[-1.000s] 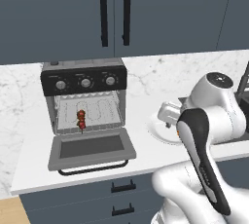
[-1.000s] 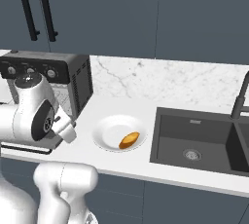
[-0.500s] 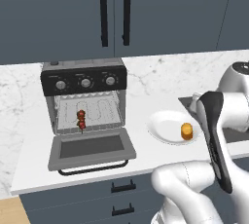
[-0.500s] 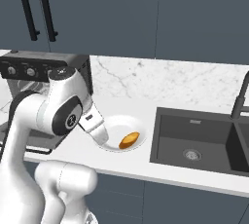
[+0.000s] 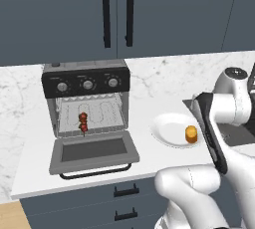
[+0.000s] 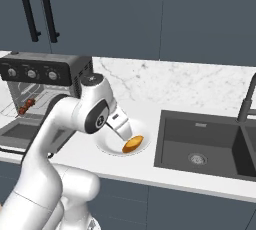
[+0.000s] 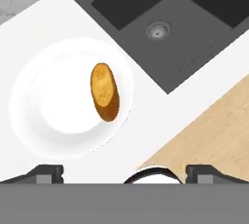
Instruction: Pick up the kebab skewer and baguette bread, and place them inside the toaster oven. Close the toaster oven door and start by setting the timer.
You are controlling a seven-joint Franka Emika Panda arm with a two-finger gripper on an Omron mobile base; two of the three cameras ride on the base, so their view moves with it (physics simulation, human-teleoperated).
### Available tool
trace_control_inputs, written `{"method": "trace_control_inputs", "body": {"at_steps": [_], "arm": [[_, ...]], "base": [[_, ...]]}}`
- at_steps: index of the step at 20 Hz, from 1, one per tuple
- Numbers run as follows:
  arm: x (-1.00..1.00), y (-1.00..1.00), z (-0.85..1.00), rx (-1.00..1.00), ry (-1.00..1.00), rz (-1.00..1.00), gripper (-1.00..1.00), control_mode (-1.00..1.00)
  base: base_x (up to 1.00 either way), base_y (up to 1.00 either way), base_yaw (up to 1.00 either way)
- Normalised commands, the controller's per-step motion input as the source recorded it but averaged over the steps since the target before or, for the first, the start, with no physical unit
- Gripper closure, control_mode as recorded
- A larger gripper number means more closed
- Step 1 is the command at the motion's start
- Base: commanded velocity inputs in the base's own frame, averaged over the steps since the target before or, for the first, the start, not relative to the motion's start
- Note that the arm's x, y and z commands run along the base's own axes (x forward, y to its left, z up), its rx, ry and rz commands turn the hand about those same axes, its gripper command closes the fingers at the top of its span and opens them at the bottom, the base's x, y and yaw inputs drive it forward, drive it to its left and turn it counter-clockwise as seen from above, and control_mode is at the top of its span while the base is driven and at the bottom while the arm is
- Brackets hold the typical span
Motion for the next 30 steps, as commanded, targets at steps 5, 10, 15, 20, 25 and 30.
{"method": "trace_control_inputs", "body": {"at_steps": [5,10,15,20,25,30], "arm": [[0.71,0.02,-0.34,0.00,0.00,0.01,-1.00,-1.00],[0.17,-0.05,-0.42,0.00,0.01,0.03,-1.00,-1.00],[0.07,-0.08,-0.58,0.00,0.00,0.03,-1.00,-1.00],[0.14,0.00,-0.42,-0.01,0.00,0.05,-1.00,-1.00],[0.14,-0.03,-0.05,-0.01,0.01,0.08,-1.00,-1.00],[0.10,-0.03,-0.03,-0.02,0.07,0.08,-1.00,-1.00]], "base": [[0.00,0.00,0.00],[0.00,0.00,0.00],[0.00,0.00,0.00],[0.00,0.00,0.00],[0.00,0.00,0.00],[0.00,0.00,0.00]]}}
